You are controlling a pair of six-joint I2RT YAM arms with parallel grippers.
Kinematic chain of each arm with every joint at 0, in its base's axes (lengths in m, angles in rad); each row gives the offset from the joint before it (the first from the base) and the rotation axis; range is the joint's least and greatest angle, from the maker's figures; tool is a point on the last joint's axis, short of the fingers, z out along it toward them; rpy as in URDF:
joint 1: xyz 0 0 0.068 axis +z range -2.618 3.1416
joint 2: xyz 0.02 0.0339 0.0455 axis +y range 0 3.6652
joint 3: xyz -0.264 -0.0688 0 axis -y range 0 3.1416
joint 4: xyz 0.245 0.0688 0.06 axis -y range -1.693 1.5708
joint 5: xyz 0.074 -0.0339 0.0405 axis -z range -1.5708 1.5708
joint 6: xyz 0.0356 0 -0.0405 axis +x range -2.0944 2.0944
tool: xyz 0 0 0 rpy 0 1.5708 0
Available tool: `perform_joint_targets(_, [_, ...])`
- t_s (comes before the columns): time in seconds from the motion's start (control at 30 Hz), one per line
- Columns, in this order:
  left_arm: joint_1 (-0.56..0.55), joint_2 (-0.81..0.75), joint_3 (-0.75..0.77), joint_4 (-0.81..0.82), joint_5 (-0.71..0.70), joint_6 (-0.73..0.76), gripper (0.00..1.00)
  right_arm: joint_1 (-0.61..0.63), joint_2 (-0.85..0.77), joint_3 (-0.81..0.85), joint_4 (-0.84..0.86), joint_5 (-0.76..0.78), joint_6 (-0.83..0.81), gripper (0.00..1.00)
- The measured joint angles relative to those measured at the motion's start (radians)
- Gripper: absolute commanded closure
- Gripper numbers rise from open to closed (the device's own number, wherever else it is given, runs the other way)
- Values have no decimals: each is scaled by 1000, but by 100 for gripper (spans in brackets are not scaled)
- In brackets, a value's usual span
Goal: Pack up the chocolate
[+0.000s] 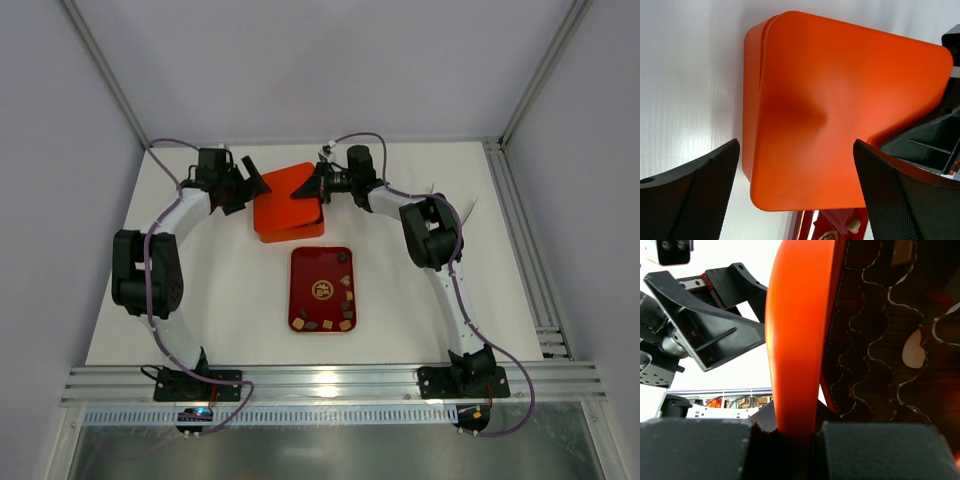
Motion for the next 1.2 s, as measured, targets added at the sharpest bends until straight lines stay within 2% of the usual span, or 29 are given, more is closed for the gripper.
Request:
perform_joint_targets(0.37, [0, 29, 0, 31, 34, -3, 11, -13, 31, 17, 6, -13, 24, 88])
perform_joint_targets(0.7, [-3, 74, 5, 31, 52, -3, 9, -30, 43, 17, 68, -17, 89, 77])
perform_joint_targets(1.2, [-30, 106, 48, 31, 72, -26, 11, -50, 46, -41, 179, -23, 174, 72])
